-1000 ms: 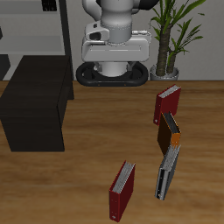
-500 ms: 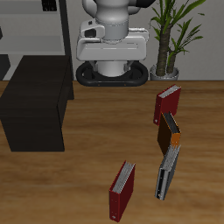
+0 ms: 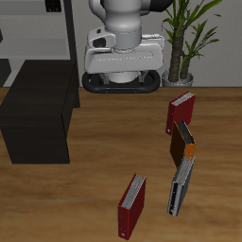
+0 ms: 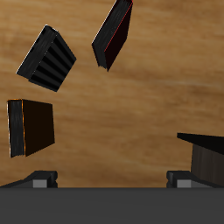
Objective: Place the right red book flat on top of the shelf
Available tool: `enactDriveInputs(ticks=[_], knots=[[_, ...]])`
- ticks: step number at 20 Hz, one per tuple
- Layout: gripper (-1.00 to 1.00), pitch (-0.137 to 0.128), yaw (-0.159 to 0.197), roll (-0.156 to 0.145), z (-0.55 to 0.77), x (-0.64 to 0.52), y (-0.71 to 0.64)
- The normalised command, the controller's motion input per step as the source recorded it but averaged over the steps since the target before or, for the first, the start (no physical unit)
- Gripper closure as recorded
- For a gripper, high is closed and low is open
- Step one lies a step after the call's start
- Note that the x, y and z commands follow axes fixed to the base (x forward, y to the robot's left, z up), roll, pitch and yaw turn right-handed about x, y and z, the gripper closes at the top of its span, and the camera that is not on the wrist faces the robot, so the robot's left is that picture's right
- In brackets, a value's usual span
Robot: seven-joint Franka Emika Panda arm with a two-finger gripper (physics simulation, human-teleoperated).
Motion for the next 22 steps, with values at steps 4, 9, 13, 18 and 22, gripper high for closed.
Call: enactDriveInputs(ticks=[4,9,13,18,22], knots=[[-1.0,-0.016,-0.004,-0.001,-0.01,0.24,0.26],[-1.0,-0.017,-0.009,0.012,0.0,0.25,0.2],[-1.0,-0.026,-0.035,-0.016,0.07,0.3,0.04],[-1.0,-0.031,-0.017,-0.018,0.02,0.28,-0.01],[-1.0,-0.021,-0.011,-0.005,0.03,0.2,0.02]])
